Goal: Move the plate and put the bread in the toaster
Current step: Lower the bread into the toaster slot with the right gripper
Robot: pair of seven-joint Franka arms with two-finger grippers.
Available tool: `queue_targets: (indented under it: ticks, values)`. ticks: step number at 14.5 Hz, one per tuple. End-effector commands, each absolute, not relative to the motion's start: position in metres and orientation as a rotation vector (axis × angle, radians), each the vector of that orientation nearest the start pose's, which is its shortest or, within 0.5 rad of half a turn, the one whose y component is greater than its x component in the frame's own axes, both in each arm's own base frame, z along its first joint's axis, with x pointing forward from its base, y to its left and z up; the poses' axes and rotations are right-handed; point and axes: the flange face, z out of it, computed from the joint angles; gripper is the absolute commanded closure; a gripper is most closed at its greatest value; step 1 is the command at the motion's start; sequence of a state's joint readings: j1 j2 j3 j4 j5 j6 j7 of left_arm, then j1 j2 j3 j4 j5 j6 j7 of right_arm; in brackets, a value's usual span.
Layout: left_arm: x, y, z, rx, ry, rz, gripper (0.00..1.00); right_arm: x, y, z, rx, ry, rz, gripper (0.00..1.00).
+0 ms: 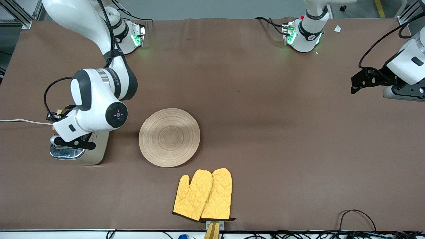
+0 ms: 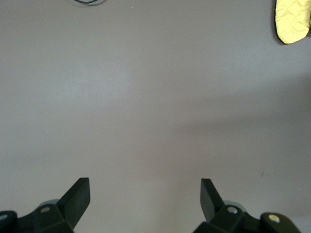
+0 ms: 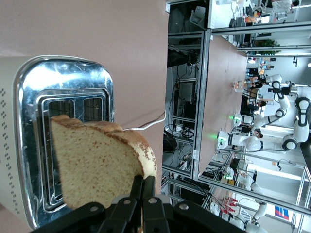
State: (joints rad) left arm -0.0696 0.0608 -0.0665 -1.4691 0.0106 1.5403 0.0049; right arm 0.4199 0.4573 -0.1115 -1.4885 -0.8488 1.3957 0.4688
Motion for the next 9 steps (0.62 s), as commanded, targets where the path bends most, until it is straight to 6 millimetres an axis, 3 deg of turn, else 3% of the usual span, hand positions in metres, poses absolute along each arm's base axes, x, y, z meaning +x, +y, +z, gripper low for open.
queue_targets:
  ticks: [1,6,9]
  values:
    - [0.565,-0.075,0.639,-3.132,0.194,-0.03,0.0,0.632,0.109,0.421,2.061,-0.152,-0.117,1.0]
    - [0.564,-0.073,0.637,-3.131,0.189,-0.018,0.0,0.633,0.101,0.414,2.053,-0.189,-0.121,0.99]
    - [0.563,-0.073,0.638,-3.131,0.189,-0.018,0.0,0.633,0.101,0.399,2.037,-0.211,-0.122,0.99]
